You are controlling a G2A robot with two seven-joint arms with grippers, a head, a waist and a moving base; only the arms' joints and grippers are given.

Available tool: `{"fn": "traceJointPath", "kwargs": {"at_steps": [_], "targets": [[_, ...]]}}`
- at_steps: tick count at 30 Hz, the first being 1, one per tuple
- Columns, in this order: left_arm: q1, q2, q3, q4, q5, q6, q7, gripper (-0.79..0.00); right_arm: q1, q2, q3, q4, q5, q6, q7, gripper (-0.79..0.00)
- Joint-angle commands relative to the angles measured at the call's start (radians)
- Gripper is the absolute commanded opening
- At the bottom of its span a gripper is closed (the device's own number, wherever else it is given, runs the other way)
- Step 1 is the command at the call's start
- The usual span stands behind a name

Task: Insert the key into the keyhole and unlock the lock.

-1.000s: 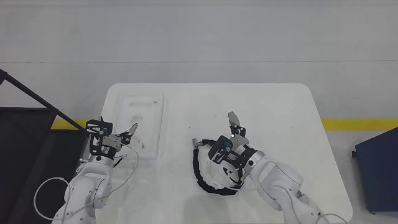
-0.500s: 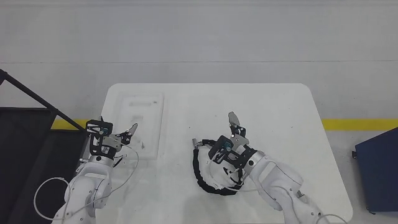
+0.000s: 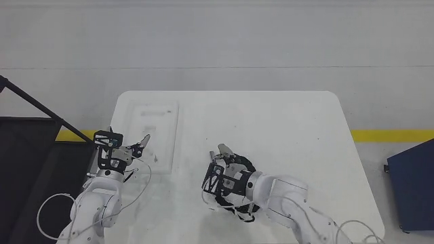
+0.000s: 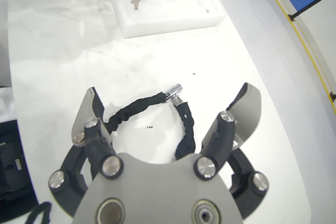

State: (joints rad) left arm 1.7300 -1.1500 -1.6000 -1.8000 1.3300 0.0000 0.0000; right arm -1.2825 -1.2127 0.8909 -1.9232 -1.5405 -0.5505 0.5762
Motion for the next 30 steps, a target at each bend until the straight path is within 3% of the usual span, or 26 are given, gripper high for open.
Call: {"fn": "traceJointPath", "kwargs": {"at_steps": [1,9,30], "targets": [[0.0,0.0,0.0,0.0,0.0,0.0,0.0,0.0,0.085,-0.008,-0.036,0.052,-0.058,-0.054,0.053,0.0],[0.0,0.0,0.0,0.0,0.0,0.0,0.0,0.0,0.272,-0.045,-0.142,0.195,-0.07,-0.218,0.208,0.0],[-0.002,0.001,0.001,-0.005,0.009,-0.005,0.0,0.0,0.272,-0.045,-0.142,0.195,-0.07,-0.218,0.208,0.0]]}}
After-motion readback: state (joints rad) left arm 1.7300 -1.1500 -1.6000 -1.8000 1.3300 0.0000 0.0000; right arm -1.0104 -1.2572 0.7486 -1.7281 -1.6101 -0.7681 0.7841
